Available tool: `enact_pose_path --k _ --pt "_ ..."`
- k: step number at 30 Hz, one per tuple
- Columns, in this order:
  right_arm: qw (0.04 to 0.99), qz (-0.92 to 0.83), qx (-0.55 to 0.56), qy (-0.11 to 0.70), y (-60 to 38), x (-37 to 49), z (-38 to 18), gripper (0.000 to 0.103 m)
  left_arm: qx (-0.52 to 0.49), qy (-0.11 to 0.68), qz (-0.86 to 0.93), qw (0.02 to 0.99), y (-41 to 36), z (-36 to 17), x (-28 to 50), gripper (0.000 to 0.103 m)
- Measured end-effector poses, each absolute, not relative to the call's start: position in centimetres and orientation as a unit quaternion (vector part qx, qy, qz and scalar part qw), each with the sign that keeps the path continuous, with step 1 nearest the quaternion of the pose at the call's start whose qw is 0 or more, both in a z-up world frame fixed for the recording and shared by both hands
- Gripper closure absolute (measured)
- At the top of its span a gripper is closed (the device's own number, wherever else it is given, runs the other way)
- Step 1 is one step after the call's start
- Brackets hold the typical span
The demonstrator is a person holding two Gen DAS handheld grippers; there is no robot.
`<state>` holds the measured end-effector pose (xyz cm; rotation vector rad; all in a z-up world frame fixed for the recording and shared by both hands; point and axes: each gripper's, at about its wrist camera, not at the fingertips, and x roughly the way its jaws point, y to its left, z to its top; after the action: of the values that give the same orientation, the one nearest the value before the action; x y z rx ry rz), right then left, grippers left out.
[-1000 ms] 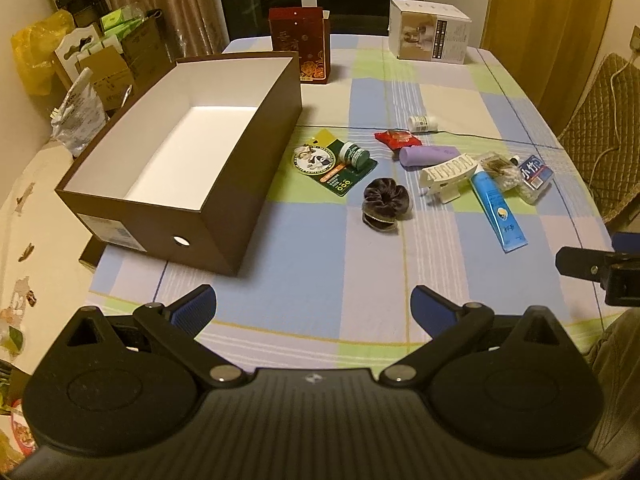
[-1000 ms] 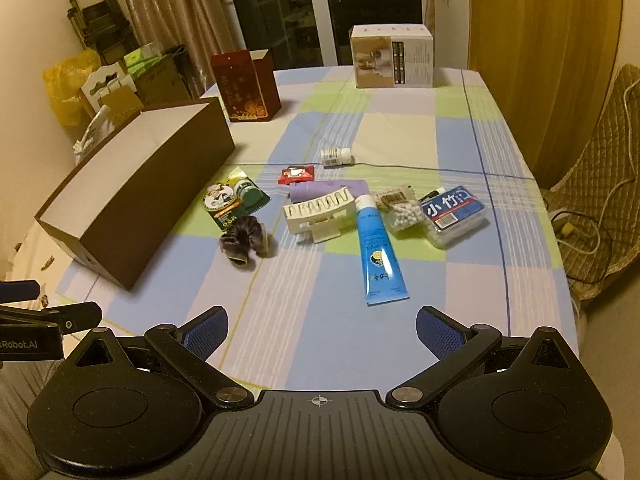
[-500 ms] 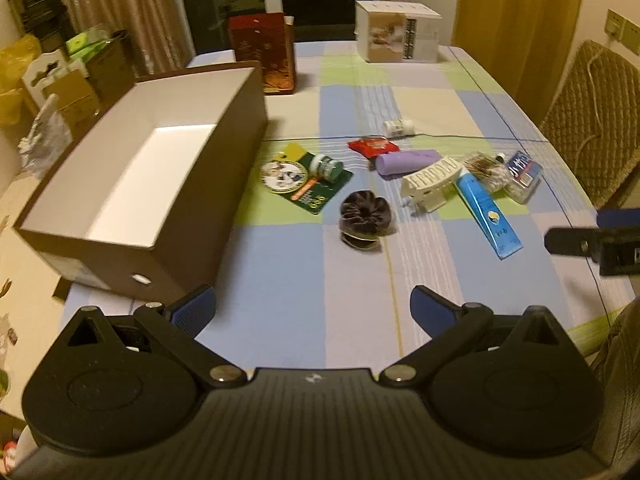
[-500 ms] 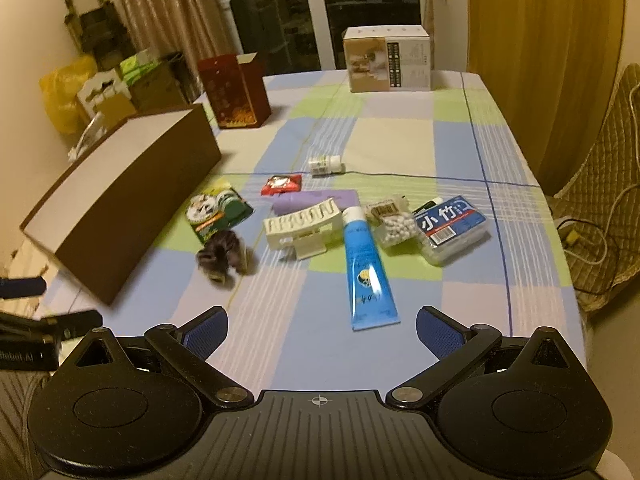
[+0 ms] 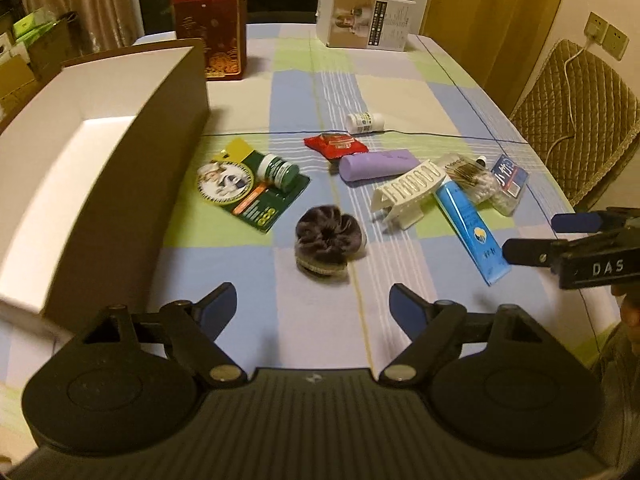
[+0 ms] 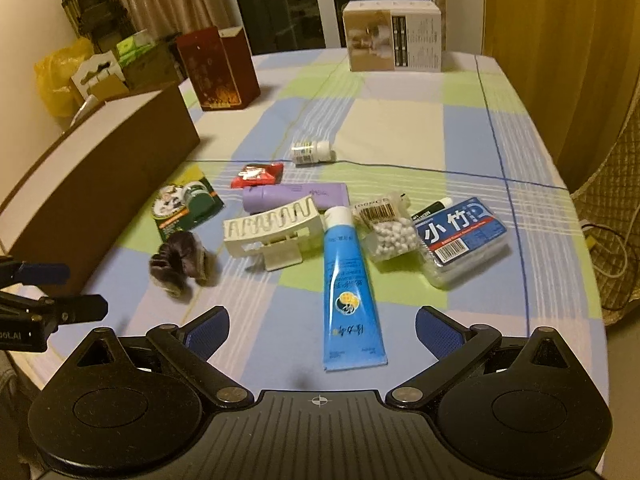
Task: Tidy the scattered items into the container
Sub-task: 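Move left tool toward the brown scrunchie while right tool reaches the blue tube, then close left tool on the scrunchie while right tool closes on the blue tube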
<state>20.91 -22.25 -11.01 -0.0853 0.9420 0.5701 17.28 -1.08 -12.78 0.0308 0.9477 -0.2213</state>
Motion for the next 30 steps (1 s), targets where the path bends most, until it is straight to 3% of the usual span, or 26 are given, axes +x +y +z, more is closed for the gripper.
enact_pose_path --k 4,5,6,14,15,17,25,28,29,30 --pt "0.845 0.276 -0.050 0.455 -21.9 22.4 -12.3 0.002 0.030 0.456 -0.117 0.882 -1.8 -13.7 19.1 0.023" --pt "0.842 0.278 -0.053 0.458 -21.7 22.7 -12.6 0.014 0.031 0.457 -0.119 0.881 -2.0 -14.0 19.6 0.024" --pt "0.839 0.280 -0.054 0.463 -21.6 23.1 -12.9 0.017 0.032 0.457 -0.122 0.881 -2.1 -14.3 19.9 0.025" --pt "0.838 0.273 -0.069 0.467 -20.8 25.0 -14.7 0.017 0.029 0.465 -0.129 0.875 -2.9 -16.5 22.1 0.029" --pt "0.838 0.273 -0.071 0.467 -20.6 25.2 -14.9 0.019 0.029 0.467 -0.129 0.874 -2.9 -16.8 22.3 0.029" --pt "0.837 0.275 -0.074 0.468 -20.3 25.6 -15.2 0.034 0.029 0.470 -0.128 0.873 -3.0 -17.3 22.7 0.029" --pt "0.843 0.261 -0.089 0.461 -19.5 26.5 -16.6 0.035 0.025 0.468 -0.122 0.875 -3.3 -18.6 24.1 0.029" --pt "0.849 0.261 -0.115 0.444 -18.9 26.0 -17.0 0.035 0.034 0.463 -0.122 0.877 -3.6 -18.9 24.4 0.033" --pt "0.851 0.263 -0.127 0.436 -18.6 25.6 -17.1 0.036 0.034 0.463 -0.123 0.877 -3.6 -19.1 24.4 0.039" --pt "0.854 0.265 -0.128 0.429 -18.6 25.4 -17.2 0.044 0.032 0.465 -0.127 0.875 -3.7 -19.2 24.5 0.044"
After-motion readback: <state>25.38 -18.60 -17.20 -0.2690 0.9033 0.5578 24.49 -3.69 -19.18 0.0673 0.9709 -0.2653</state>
